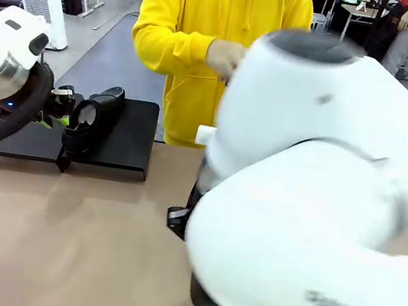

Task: Organize the shoes by placing them on the stand.
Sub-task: Pick up one Shoe and place it in the middle of the table.

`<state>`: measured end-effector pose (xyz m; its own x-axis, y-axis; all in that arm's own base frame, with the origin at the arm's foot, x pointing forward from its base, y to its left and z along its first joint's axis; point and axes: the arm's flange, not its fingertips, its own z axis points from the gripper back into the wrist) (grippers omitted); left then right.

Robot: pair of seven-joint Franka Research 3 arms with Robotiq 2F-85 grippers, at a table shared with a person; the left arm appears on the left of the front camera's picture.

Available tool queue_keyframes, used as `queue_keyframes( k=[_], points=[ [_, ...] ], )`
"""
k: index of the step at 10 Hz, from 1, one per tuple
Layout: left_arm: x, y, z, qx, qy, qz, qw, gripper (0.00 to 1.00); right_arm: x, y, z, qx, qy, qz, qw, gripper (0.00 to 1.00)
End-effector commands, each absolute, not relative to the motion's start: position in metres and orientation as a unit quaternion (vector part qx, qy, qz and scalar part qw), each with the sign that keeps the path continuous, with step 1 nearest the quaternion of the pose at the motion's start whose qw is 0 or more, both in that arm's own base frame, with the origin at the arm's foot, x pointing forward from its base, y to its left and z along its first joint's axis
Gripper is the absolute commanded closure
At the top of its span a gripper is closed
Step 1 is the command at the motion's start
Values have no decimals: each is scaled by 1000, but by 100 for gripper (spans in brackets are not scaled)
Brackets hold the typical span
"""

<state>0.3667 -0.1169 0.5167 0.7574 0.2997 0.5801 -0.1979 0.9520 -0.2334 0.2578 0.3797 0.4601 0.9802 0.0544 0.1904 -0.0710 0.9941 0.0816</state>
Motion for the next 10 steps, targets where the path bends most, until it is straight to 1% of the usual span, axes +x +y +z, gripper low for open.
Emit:
queue_keyframes(
  k=[1, 3, 4, 6, 7, 8, 9, 10],
  points=[
    [385, -130, 508, -80, -304, 115, 942, 70, 292, 423, 427, -24, -93, -10, 995, 100],
    [385, -130, 508, -80, -304, 115, 942, 70, 309, 441, 391, -50, -86, -30, 995, 100],
    [385, -130, 508, -80, -304, 115, 942, 70, 316, 446, 382, -28, -69, -16, 997, 100],
    [385, -130, 508, -80, -304, 115, 942, 70, 328, 449, 366, -16, -37, -17, 999, 100],
    [385, -130, 508, -80, -304, 115, 942, 70, 332, 448, 355, -23, -21, -26, 999, 100],
    [385, -130, 508, -80, -304, 115, 942, 70, 335, 447, 348, -26, -19, -34, 999, 98],
    [385, -130, 508, -80, -304, 115, 942, 70, 336, 448, 345, -24, -17, -27, 999, 89],
    [385, -130, 508, -80, -304, 115, 942, 70, 336, 449, 344, -23, -14, -16, 999, 72]
  ],
)
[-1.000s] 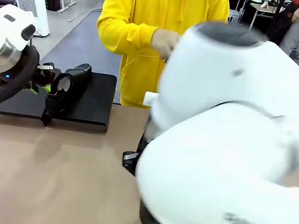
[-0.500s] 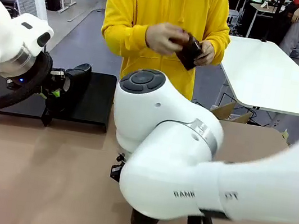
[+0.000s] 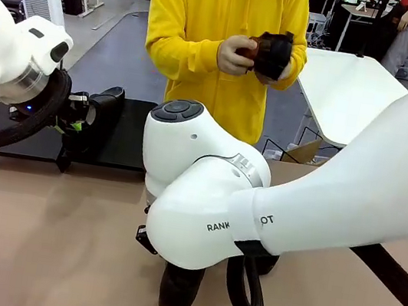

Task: Organize the shoes by placing them on the stand.
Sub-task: Pick up one Shoe and place it in the middle of the table.

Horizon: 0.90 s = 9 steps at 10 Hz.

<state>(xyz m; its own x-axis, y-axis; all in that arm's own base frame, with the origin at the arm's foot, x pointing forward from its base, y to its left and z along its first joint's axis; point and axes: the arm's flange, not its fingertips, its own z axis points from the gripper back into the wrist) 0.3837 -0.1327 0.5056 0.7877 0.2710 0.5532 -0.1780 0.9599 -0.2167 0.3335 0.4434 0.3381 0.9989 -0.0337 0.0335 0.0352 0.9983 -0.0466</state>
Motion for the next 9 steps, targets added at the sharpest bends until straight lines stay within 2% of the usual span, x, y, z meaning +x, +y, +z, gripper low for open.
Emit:
queue_keyframes(
  k=[1, 4, 7, 8, 9],
  points=[
    [385, -130, 508, -80, -304, 115, 942, 70, 333, 447, 347, -19, -16, -2, 1000, 54],
    [385, -130, 508, -80, -304, 115, 942, 70, 317, 437, 389, 6, -36, 15, 999, 0],
    [385, -130, 508, -80, -304, 115, 942, 70, 296, 402, 443, 65, -22, 12, 998, 0],
    [385, -130, 508, -80, -304, 115, 942, 70, 284, 381, 460, 95, 11, 30, 995, 0],
    [385, -130, 508, -80, -304, 115, 942, 70, 307, 435, 430, 46, -36, 11, 998, 0]
  ],
)
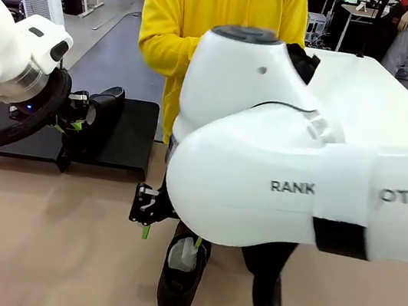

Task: Organize the shoes by placing them on the stand.
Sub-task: Pick up one Shoe and place it in the middle of the table, then place the Shoe from the middle of the table onto the Shoes Stand.

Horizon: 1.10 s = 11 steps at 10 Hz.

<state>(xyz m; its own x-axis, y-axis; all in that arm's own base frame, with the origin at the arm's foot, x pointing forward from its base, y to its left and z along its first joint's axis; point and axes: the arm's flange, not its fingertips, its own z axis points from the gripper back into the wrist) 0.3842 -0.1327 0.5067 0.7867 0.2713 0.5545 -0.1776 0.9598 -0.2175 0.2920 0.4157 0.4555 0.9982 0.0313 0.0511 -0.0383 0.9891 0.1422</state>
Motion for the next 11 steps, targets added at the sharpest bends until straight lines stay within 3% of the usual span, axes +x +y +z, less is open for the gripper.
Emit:
queue_keyframes(
  k=[1, 10, 11],
  points=[
    [385, -130, 508, -80, -304, 115, 942, 70, 307, 435, 430, 46, -36, 11, 998, 0],
    [385, -130, 508, -80, -304, 115, 942, 70, 308, 429, 429, 48, -27, 21, 998, 0],
    [384, -133, 507, -77, -304, 119, 942, 70, 312, 377, 454, 46, -32, 11, 998, 0]
  ],
)
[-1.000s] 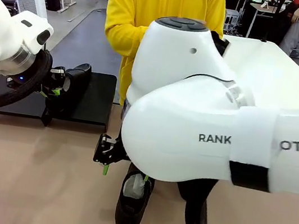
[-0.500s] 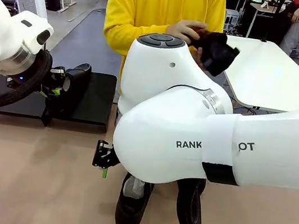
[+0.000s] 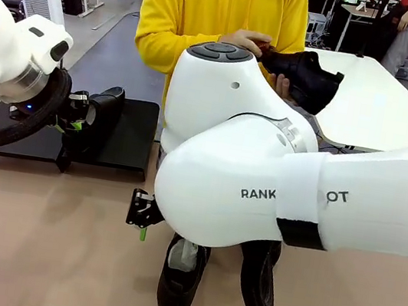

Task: Organize the shoes by placing them on the stand.
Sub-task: Place the Shoe from the middle of the table onto the Shoes Stand.

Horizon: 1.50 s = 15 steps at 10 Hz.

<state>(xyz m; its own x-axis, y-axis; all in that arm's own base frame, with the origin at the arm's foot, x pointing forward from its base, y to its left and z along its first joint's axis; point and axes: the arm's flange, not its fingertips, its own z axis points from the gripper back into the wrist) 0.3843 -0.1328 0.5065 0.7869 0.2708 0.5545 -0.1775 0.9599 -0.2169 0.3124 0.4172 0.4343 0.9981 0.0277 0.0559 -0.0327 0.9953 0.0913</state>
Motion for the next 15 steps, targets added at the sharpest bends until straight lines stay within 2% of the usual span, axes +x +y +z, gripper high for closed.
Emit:
queue_keyframes(
  k=[1, 5, 6, 7, 8, 11, 14, 15],
  points=[
    [367, -155, 504, -103, -282, 107, 948, 70, 317, 326, 469, 36, -39, -42, 998, 0],
    [296, -213, 516, -166, -181, 54, 968, 70, 323, 181, 485, 22, -24, -243, 970, 0],
    [285, -227, 516, -192, -144, 29, 970, 70, 327, 155, 477, 2, -11, -337, 942, 0],
    [284, -242, 503, -190, -114, 4, 975, 70, 327, 191, 489, 16, -34, -204, 978, 0],
    [288, -256, 486, -190, -85, -23, 978, 70, 327, 191, 489, 16, -34, -204, 978, 0],
    [296, -294, 441, -147, -68, -125, 979, 67, 327, 191, 489, 16, -34, -204, 978, 0],
    [305, -325, 413, -107, -88, -227, 964, 10, 327, 191, 489, 16, -34, -204, 978, 0],
    [307, -329, 408, -101, -100, -242, 960, 10, 327, 191, 489, 16, -34, -204, 978, 0]
  ],
)
